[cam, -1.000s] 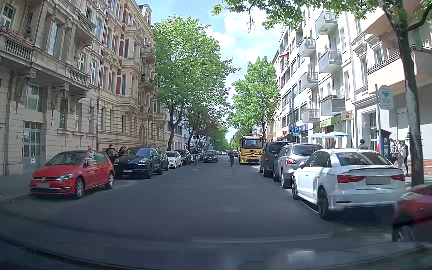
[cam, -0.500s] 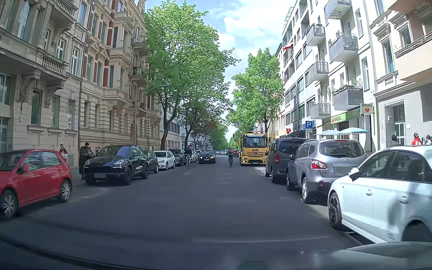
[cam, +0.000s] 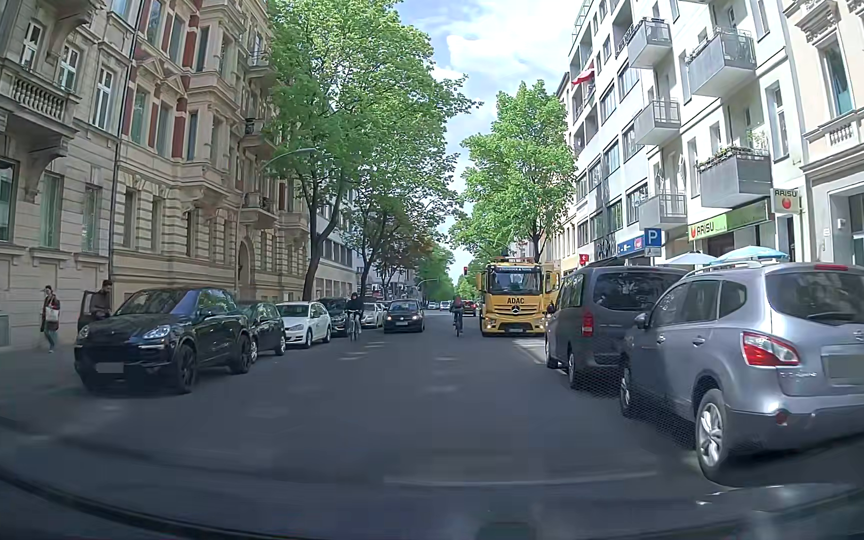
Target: Follow the waypoints while adhering to traffic rules and regulations
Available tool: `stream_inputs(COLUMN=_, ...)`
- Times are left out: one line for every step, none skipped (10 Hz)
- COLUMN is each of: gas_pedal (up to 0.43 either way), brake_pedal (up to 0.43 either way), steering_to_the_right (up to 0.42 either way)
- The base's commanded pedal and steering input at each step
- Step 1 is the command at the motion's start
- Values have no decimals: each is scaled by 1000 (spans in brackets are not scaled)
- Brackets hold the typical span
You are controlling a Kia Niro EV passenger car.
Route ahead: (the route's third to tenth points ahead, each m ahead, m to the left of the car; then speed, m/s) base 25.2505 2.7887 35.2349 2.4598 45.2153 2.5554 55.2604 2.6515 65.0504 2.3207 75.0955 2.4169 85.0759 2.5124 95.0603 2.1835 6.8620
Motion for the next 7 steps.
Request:
stream_inputs(gas_pedal=0, brake_pedal=220, steering_to_the_right=1)
stream_inputs(gas_pedal=0, brake_pedal=232, steering_to_the_right=1)
stream_inputs(gas_pedal=0, brake_pedal=250, steering_to_the_right=1)
stream_inputs(gas_pedal=0, brake_pedal=256, steering_to_the_right=0)
stream_inputs(gas_pedal=0, brake_pedal=262, steering_to_the_right=0)
stream_inputs(gas_pedal=0, brake_pedal=262, steering_to_the_right=0)
stream_inputs(gas_pedal=0, brake_pedal=262, steering_to_the_right=-1)
